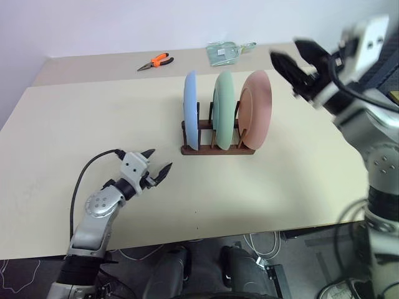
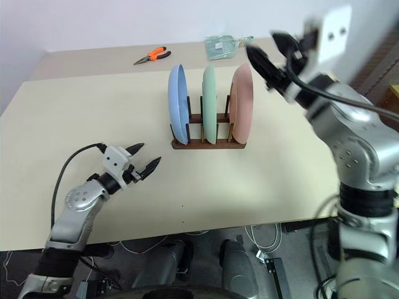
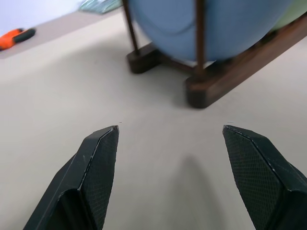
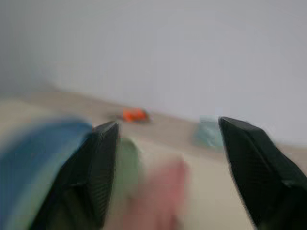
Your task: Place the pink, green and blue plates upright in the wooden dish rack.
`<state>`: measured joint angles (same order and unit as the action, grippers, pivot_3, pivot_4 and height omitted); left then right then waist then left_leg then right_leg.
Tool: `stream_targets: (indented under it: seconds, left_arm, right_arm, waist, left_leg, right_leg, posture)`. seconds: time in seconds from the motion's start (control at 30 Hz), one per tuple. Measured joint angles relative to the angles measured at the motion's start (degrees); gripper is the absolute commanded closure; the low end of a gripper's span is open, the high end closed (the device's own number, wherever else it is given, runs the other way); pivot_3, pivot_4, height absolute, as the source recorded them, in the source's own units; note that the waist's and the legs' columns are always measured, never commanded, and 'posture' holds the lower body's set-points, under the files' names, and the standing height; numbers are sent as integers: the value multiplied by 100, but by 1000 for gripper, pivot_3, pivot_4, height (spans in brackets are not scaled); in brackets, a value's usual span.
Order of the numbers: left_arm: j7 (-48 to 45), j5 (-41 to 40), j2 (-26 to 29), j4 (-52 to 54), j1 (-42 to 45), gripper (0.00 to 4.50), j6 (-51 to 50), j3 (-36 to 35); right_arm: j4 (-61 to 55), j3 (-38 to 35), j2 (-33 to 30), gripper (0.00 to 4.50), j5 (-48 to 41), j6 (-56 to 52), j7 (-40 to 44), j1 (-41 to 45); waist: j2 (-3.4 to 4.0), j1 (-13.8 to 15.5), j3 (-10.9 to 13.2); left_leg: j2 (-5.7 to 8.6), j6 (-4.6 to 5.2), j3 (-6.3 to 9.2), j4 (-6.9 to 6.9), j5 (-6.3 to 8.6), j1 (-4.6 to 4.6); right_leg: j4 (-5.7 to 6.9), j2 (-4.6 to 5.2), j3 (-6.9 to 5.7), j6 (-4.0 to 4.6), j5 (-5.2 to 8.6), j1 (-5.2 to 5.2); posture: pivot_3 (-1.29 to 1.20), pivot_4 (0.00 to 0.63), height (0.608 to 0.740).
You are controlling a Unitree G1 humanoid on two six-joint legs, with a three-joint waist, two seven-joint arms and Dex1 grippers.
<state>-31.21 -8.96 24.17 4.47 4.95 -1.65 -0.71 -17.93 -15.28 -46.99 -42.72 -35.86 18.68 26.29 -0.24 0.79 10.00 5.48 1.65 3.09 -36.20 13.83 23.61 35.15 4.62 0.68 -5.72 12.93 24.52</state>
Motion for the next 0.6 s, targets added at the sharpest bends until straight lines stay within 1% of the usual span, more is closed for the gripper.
stream_targets:
  seconds: [0.1,0.2,0.27,0.37,0.6]
  left_arm:
    - [16,5,65,-119,-29,943,47,-81]
    - [15,27,80,-159,-34,943,70,-84]
    - [8,36,137,-161,-41,943,70,-85]
    - [-37,36,248,-158,-159,943,73,-92]
    - [-17,25,278,-69,-472,943,68,-119]
  right_arm:
    - [354,-407,-184,18,455,270,545,-1164]
    - [632,-404,-192,18,947,702,1108,-2012]
    - [771,-334,-175,18,1179,943,1386,-2183]
    - [868,-235,-96,18,1395,1270,1679,-2194]
    - [1156,330,211,18,1848,1656,2062,-2114]
  waist:
    - [5,-1,2]
    - [7,-24,3]
    - [9,-34,4]
    - [7,-34,4]
    - [5,9,4]
  left_leg:
    - [-1,1,-3,-4,0,-1]
    - [-6,1,-11,-7,1,-6]
    - [-13,0,-22,-10,1,-11]
    - [-18,0,-29,-10,1,-14]
    - [-17,-2,-29,-13,2,-12]
  right_leg:
    - [0,1,2,0,0,-3]
    - [2,2,3,1,-1,-2]
    - [2,2,3,7,-2,-2]
    - [2,1,1,8,-4,-3]
    - [0,5,0,9,-4,-3]
  posture:
    - [0,150,740]
    - [0,150,740]
    - [0,150,740]
    - [0,150,740]
    - [0,150,740]
